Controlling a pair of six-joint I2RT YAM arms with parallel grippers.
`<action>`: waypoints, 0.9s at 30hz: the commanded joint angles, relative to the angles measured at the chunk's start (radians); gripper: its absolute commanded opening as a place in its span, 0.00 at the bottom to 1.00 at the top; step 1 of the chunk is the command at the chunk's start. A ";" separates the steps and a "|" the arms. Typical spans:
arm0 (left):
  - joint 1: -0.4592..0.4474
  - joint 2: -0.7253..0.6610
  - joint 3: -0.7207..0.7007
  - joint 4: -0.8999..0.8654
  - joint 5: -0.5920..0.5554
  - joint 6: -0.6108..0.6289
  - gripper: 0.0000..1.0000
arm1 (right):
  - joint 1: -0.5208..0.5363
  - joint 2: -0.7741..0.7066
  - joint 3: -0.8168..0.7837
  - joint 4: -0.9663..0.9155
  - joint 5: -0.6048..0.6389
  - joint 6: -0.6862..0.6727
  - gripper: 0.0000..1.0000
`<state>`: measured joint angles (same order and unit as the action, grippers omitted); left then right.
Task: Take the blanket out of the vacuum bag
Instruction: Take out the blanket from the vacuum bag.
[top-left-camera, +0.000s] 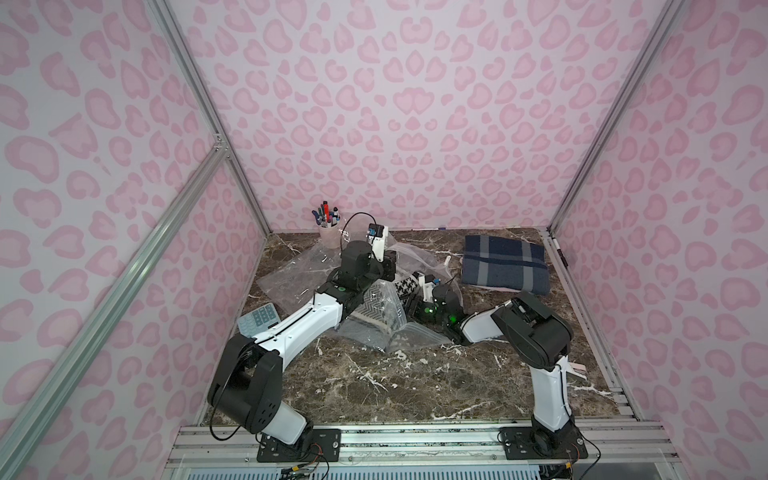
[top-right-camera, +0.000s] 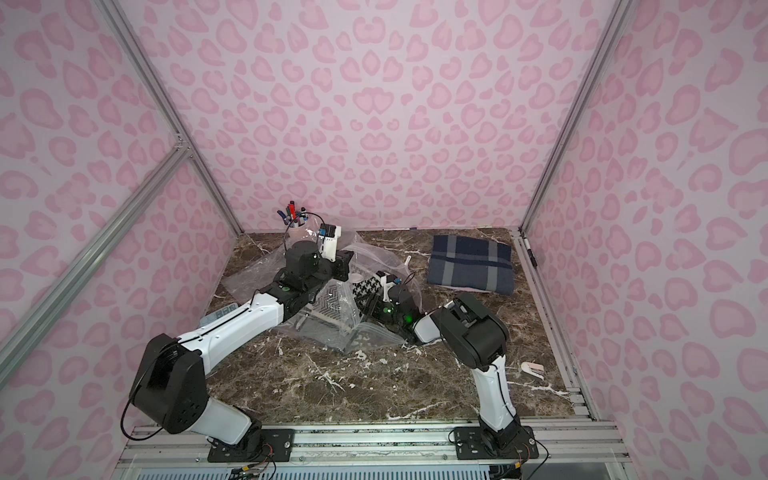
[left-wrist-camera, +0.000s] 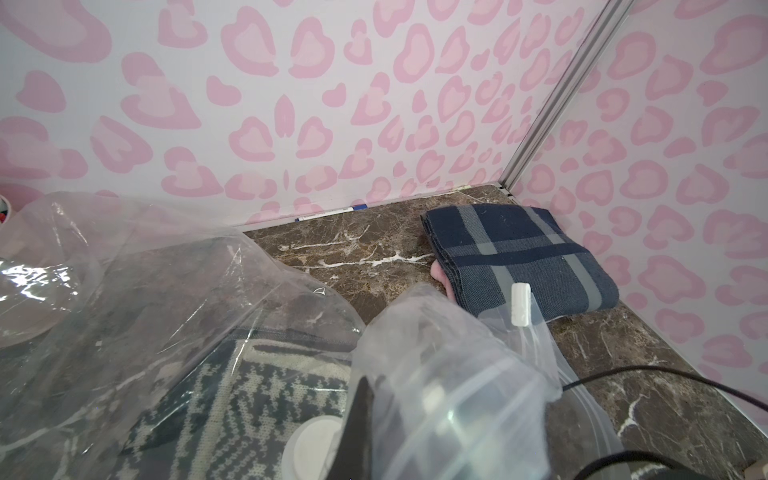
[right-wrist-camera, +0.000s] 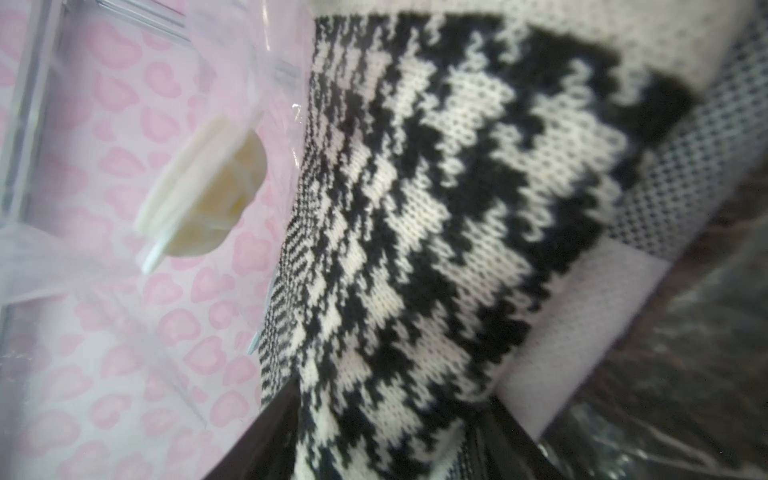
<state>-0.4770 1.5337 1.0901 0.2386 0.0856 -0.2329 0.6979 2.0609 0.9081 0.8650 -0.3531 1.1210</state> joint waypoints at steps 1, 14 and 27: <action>0.001 -0.001 -0.005 0.017 0.004 -0.004 0.04 | 0.000 0.013 0.018 0.032 -0.013 -0.003 0.63; 0.001 -0.012 -0.025 0.016 0.002 -0.004 0.04 | 0.003 0.009 0.074 0.043 -0.033 -0.019 0.63; 0.001 -0.015 -0.039 0.022 0.001 -0.004 0.04 | 0.008 0.068 0.166 0.007 -0.068 -0.025 0.64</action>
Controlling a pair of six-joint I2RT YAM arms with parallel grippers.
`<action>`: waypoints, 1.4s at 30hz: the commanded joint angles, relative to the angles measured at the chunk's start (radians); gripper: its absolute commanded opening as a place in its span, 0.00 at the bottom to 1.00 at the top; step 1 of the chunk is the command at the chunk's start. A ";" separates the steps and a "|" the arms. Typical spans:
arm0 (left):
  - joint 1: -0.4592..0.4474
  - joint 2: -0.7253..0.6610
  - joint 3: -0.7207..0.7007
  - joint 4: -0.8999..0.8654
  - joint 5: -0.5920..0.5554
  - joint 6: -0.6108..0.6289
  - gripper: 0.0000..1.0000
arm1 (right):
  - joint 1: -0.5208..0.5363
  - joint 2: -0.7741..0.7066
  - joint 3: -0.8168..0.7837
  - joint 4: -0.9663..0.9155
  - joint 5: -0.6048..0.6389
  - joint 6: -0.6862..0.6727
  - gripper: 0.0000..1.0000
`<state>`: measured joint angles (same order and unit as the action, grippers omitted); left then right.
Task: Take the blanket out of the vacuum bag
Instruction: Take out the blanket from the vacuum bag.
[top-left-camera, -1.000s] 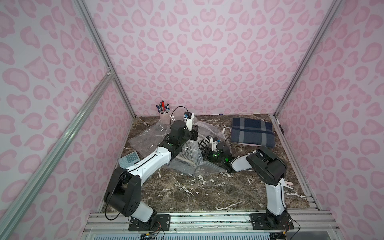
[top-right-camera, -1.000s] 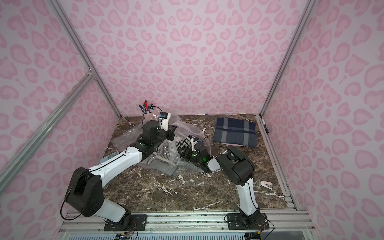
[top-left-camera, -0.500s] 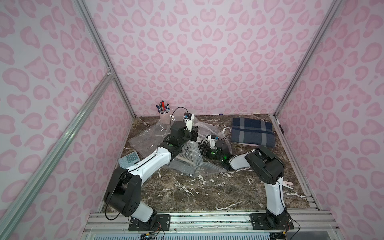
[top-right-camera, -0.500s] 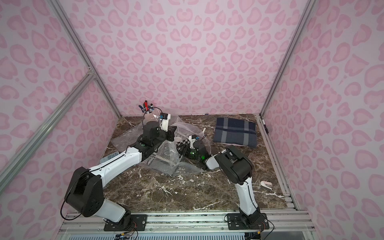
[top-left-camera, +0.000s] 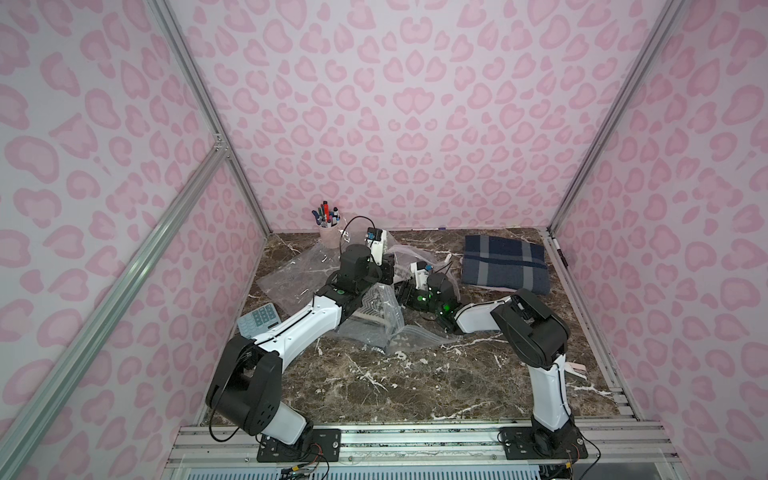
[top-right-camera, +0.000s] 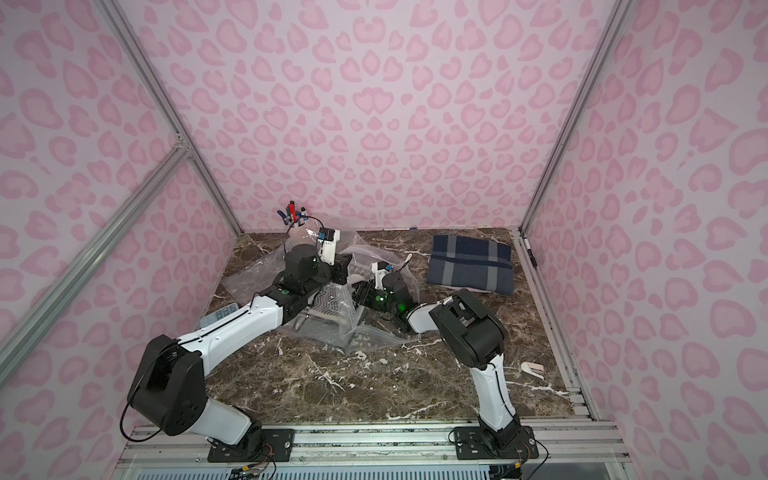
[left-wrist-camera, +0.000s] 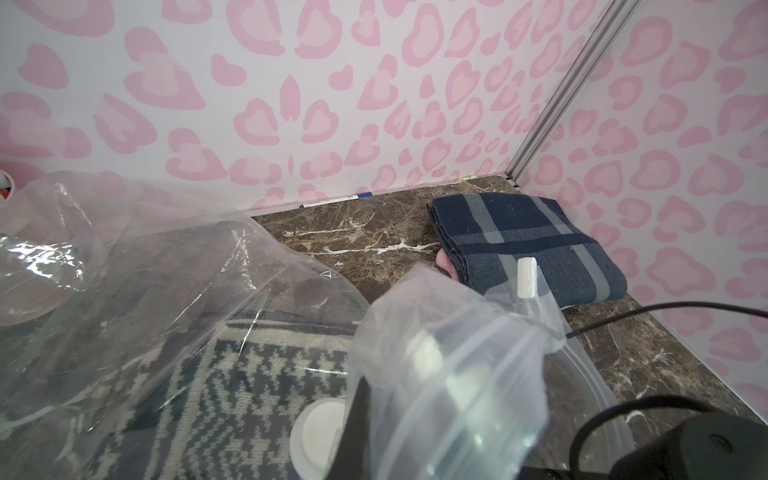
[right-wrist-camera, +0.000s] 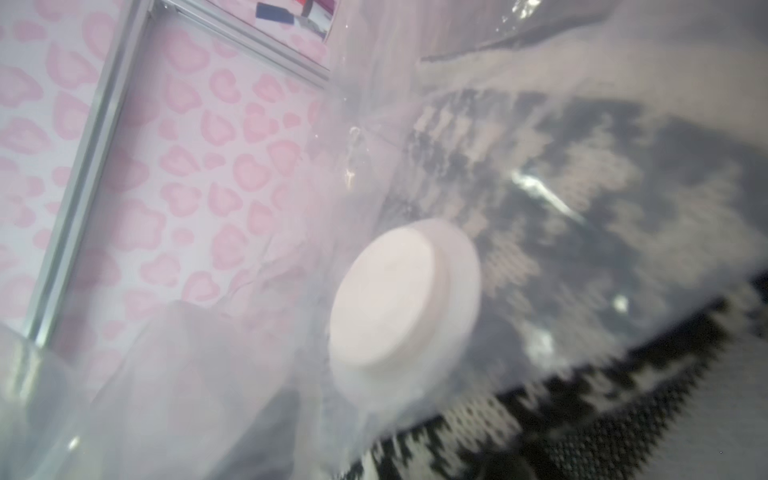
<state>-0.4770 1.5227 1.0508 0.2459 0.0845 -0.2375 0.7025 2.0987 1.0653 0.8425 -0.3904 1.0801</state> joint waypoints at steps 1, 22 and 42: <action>0.001 -0.005 0.000 0.013 0.000 0.002 0.04 | 0.005 0.046 0.006 0.058 -0.034 0.034 0.64; 0.001 0.005 0.023 -0.016 0.001 0.013 0.04 | 0.021 0.182 0.090 0.225 -0.087 0.063 0.62; 0.002 0.015 0.025 0.010 -0.003 -0.008 0.04 | 0.002 0.090 0.089 0.087 -0.105 -0.007 0.00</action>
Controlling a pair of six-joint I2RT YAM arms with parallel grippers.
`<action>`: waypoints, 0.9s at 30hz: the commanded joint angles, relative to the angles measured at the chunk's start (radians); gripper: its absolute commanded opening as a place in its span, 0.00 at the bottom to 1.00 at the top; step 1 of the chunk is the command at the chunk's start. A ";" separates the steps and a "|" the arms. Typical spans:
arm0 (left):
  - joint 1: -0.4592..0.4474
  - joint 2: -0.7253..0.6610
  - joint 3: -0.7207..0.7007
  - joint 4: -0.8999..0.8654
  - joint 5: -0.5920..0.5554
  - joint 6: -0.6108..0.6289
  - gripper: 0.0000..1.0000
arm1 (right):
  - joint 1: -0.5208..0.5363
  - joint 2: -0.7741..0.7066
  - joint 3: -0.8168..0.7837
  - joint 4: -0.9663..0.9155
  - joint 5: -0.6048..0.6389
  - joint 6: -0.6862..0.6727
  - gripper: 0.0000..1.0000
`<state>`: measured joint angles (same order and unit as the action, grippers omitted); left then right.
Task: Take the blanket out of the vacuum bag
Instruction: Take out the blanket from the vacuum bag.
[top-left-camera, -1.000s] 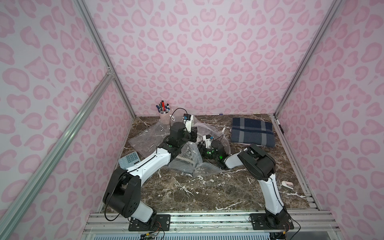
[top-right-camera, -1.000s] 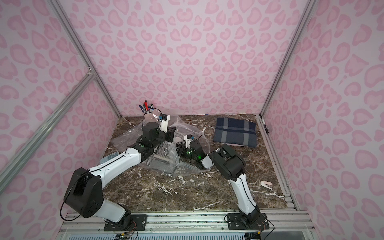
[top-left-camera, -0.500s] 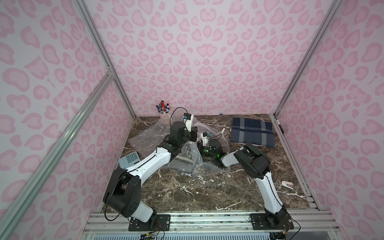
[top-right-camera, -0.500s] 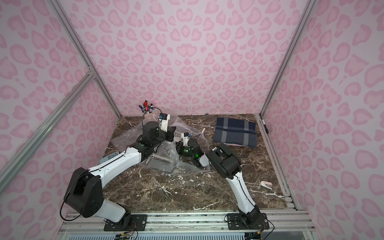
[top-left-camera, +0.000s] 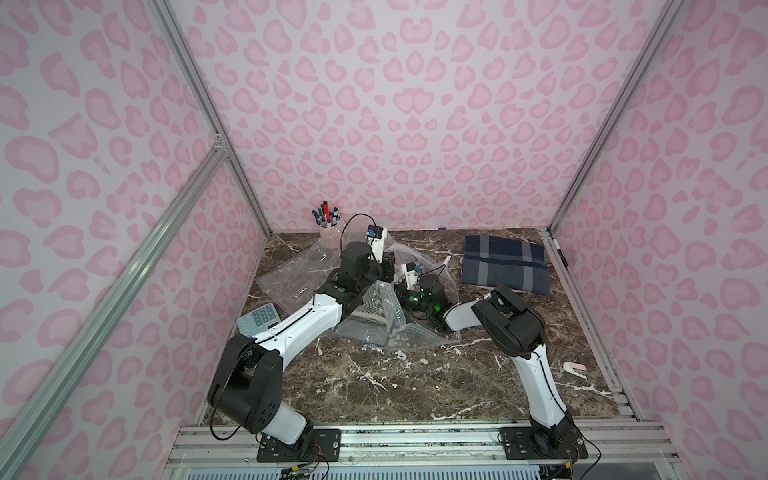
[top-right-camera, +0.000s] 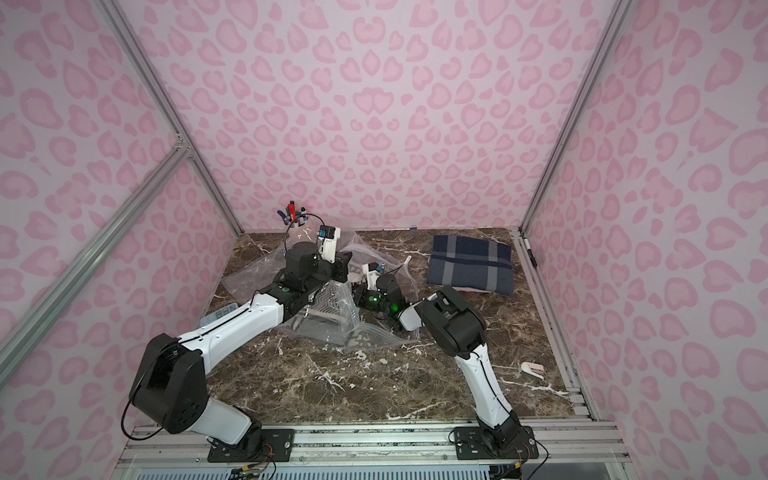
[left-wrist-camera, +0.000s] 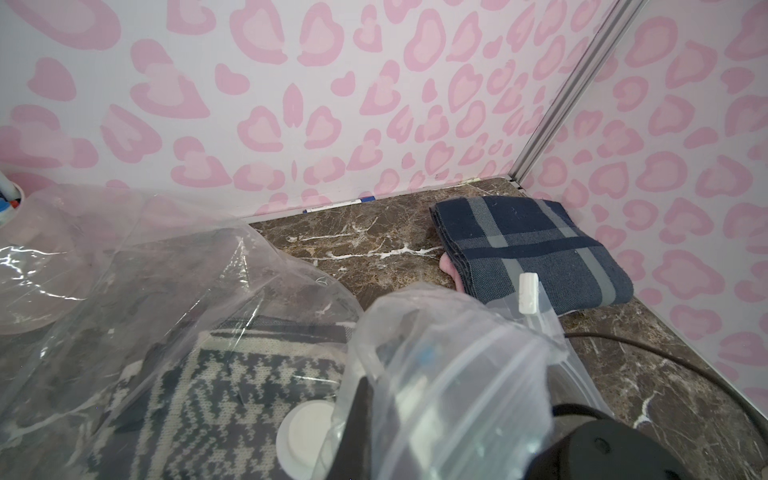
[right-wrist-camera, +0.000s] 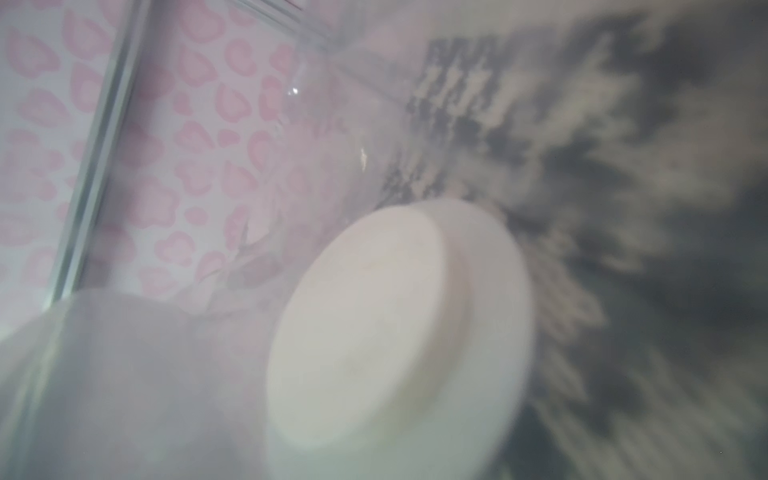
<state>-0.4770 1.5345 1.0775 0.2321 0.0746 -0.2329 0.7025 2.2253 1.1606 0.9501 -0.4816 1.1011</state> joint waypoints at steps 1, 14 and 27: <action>0.002 0.004 0.001 0.025 0.006 -0.013 0.04 | 0.004 -0.054 -0.009 -0.048 -0.014 -0.040 0.00; 0.002 0.051 0.093 0.026 -0.005 -0.005 0.04 | 0.041 -0.130 -0.081 -0.109 -0.018 -0.097 0.00; 0.001 0.075 0.105 -0.013 -0.177 0.009 0.04 | 0.056 -0.290 -0.099 -0.316 0.057 -0.235 0.00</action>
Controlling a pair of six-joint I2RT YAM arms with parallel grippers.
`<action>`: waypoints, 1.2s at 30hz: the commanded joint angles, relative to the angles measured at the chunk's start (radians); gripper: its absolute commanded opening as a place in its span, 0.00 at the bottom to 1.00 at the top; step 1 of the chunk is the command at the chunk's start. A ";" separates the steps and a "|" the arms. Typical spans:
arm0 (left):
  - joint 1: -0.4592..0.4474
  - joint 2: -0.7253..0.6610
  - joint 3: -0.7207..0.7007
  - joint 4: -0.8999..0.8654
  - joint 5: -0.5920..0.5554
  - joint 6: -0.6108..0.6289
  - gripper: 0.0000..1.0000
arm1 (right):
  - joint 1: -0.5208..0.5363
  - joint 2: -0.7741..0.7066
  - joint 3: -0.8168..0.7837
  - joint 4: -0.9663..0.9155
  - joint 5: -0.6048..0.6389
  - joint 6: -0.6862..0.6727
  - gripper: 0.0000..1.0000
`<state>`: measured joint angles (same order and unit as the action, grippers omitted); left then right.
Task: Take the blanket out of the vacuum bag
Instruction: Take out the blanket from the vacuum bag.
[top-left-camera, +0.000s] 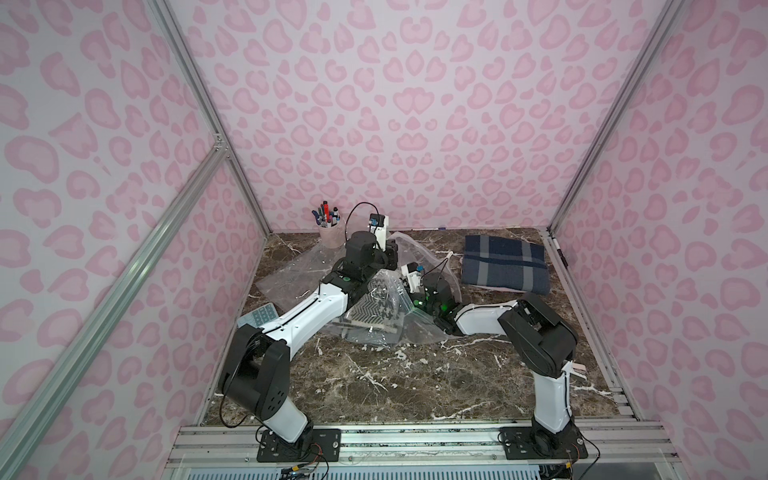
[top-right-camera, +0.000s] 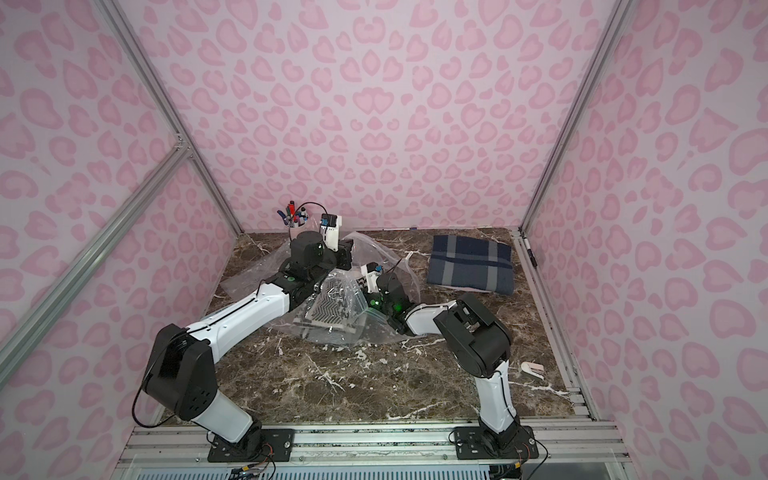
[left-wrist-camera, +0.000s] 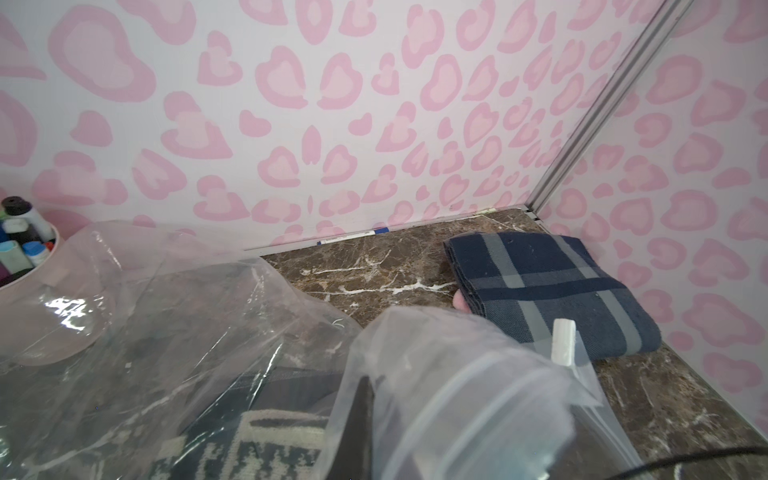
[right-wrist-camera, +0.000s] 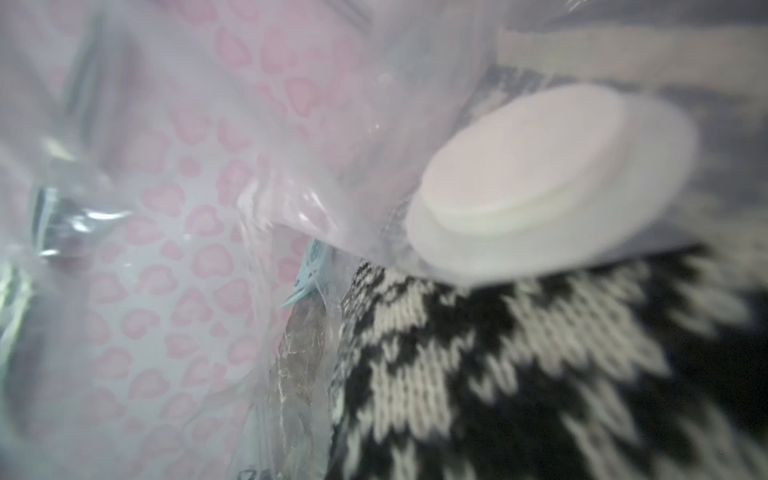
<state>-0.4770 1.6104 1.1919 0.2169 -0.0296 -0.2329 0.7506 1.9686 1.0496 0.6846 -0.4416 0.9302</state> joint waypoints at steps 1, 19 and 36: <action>0.003 0.000 -0.013 0.002 -0.079 0.008 0.04 | 0.013 -0.049 0.016 -0.073 0.027 -0.082 0.00; 0.003 -0.038 -0.084 0.004 -0.092 -0.013 0.04 | 0.050 -0.221 -0.009 -0.242 0.168 -0.212 0.00; 0.012 -0.047 -0.115 -0.019 -0.122 -0.010 0.04 | 0.018 -0.391 -0.013 -0.341 0.194 -0.230 0.00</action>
<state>-0.4675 1.5700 1.0790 0.2199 -0.1440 -0.2405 0.7761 1.5974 1.0340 0.3077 -0.2672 0.7242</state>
